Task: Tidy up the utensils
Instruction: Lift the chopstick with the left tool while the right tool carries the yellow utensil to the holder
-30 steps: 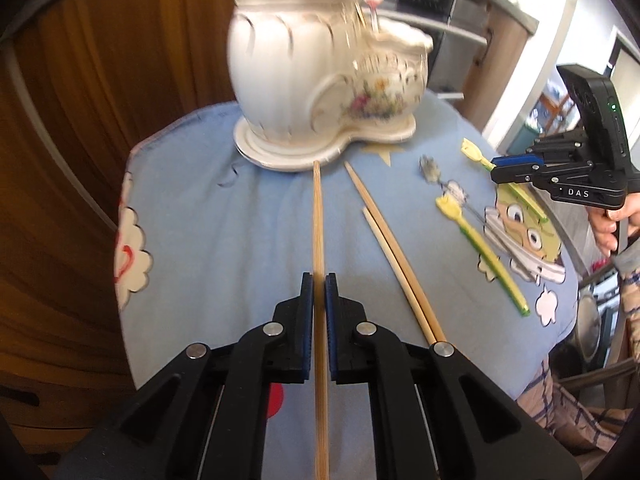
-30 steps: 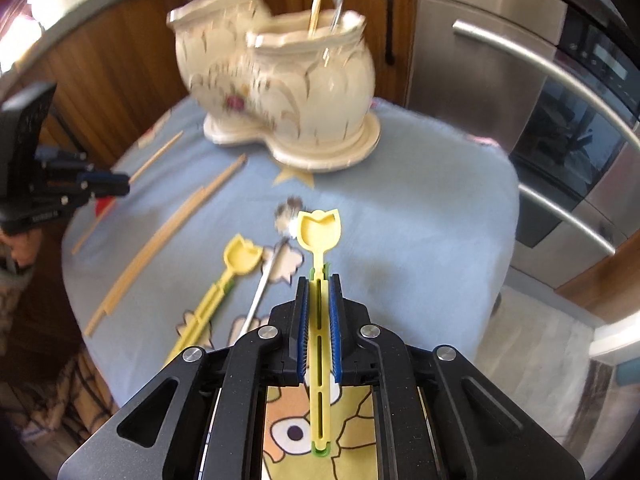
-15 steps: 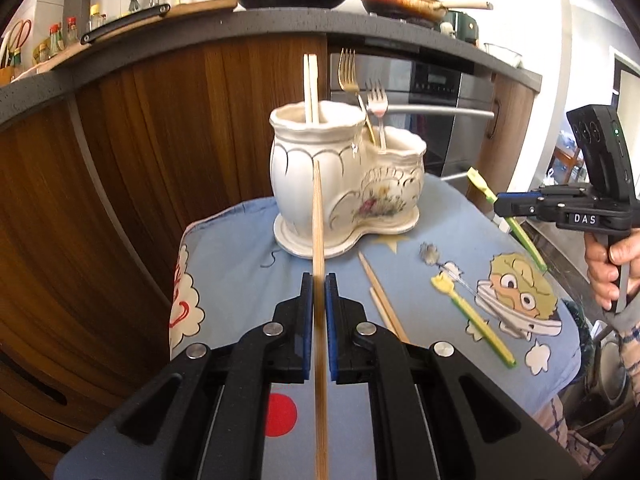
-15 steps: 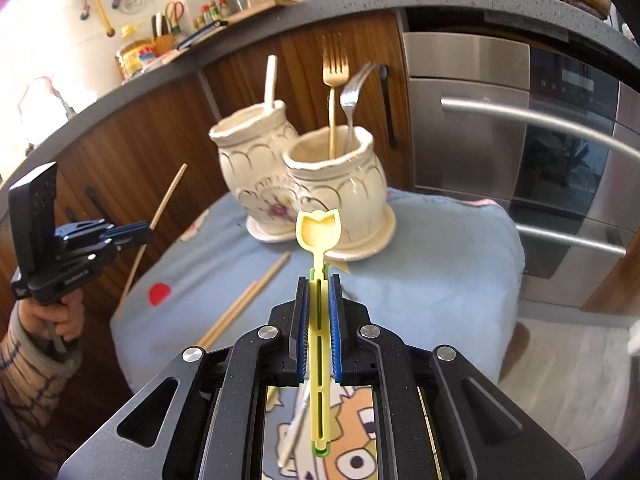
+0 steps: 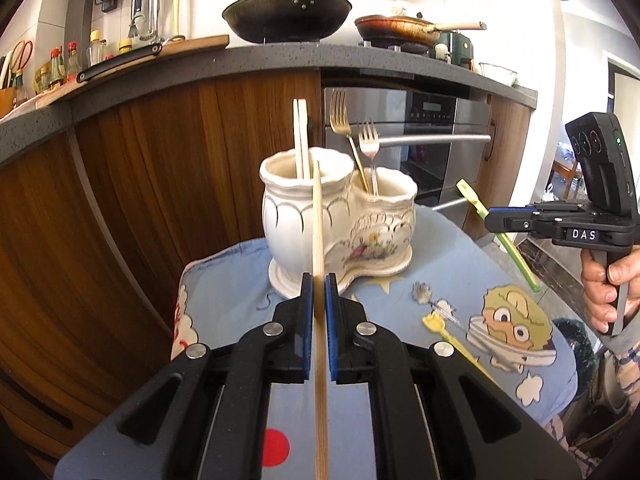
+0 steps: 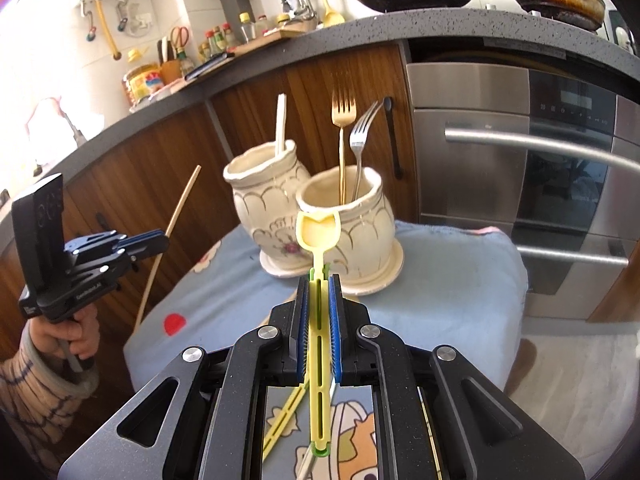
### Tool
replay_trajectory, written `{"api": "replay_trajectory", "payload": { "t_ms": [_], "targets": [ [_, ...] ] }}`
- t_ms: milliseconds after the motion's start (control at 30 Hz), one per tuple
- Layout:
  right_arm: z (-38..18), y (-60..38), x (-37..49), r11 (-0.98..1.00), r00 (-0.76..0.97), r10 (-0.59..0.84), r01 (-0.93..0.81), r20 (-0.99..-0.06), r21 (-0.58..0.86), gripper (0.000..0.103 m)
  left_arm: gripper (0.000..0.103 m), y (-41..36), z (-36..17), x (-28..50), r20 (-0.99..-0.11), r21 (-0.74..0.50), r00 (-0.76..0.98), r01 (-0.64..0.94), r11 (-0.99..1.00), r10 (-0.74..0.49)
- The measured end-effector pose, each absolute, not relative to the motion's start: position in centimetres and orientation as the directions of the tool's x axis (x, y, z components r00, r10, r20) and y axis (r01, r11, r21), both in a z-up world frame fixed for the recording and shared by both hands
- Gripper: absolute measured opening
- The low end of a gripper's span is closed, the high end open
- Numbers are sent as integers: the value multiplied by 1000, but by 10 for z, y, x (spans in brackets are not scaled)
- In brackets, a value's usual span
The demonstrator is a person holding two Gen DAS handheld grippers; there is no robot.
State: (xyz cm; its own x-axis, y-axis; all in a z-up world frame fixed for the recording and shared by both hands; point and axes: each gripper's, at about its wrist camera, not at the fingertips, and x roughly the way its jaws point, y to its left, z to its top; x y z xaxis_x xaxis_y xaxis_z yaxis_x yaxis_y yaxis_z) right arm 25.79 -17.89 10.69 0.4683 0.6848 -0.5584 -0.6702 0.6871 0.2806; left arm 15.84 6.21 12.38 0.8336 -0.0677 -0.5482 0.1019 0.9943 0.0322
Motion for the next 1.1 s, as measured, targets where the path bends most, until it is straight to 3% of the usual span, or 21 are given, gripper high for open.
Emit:
{"api": "replay_trajectory", "payload": {
  "t_ms": [333,1100],
  "targets": [
    [124,-179,273,676,507,723,-659,-470,329,10,6,60,144,178,-490,11,868,100,995,-82],
    [144,-136,338,660,590,750,-648,-298,380,10,6,88,205,266,-248,-205,951,135,970,-184]
  ]
}}
